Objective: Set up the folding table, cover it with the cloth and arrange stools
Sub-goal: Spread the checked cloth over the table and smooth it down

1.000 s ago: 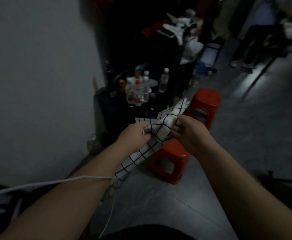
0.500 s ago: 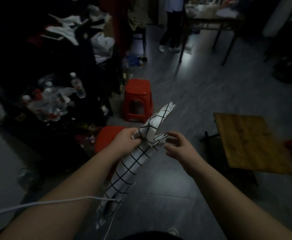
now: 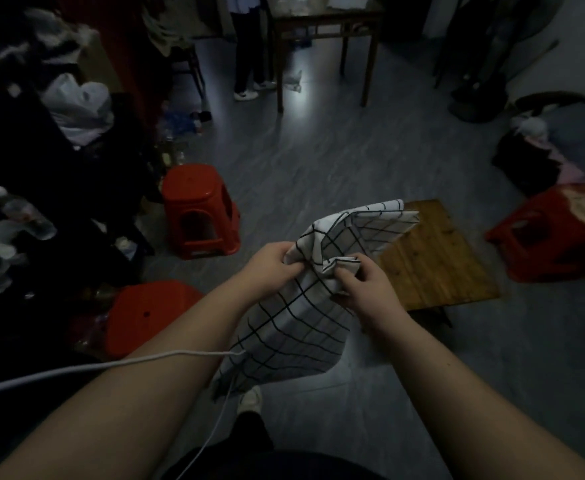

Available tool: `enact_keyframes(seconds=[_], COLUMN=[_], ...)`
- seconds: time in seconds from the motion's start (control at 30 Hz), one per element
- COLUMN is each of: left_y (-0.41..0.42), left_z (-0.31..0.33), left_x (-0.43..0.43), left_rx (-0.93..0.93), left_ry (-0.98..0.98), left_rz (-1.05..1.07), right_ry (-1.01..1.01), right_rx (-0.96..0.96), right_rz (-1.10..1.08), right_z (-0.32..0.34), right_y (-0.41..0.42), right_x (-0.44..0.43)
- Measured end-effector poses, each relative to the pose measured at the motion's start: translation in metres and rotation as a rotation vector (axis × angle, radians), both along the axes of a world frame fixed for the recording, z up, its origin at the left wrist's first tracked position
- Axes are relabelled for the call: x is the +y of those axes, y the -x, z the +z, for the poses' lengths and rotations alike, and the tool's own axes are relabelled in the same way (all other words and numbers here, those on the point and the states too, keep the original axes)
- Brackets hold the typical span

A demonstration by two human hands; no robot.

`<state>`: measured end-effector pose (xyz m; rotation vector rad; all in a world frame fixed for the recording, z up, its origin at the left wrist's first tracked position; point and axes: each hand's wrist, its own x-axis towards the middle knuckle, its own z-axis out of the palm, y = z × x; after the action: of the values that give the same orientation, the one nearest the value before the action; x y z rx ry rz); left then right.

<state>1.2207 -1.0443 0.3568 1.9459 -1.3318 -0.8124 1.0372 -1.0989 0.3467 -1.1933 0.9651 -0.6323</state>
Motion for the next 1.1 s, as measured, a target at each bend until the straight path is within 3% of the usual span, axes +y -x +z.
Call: enact_keyframes(seconds=[0.2, 0.5, 0.67, 0.8, 0.97, 1.1], left_y=[-0.001, -0.068, -0.12, -0.147, -0.165, -0.176], left_z=[-0.017, -0.038, -0.025, -0.008, 0.019, 0.025], left_x=[-0.079, -0.199, -0.25, -0.296, -0.344, -0.385], left_rx=[0.12, 0.349, 0.34, 0.374, 0.243, 0.091], left_ry=[-0.002, 0.009, 0.009, 0.039, 0.037, 0.133], left_rz=[-0.039, -0.13, -0.341, -0.452, -0.626, -0.473], right_ry=[0.012, 0.134, 0.089, 0.167, 0.248, 0.286], right_rx=[-0.064, 0.022, 0.004, -0.027, 0.0, 0.004], right_rz=[-0.201, -0.326, -0.449, -0.465, -0.513, -0.467], right_z=[0.006, 0.008, 0.011, 0.015, 0.027, 0.039], right_y=[-0.009, -0.078, -0.129, -0.167, -0.201, -0.217], right_x=[-0.048, -0.153, -0.214, -0.257, -0.306, -0.349])
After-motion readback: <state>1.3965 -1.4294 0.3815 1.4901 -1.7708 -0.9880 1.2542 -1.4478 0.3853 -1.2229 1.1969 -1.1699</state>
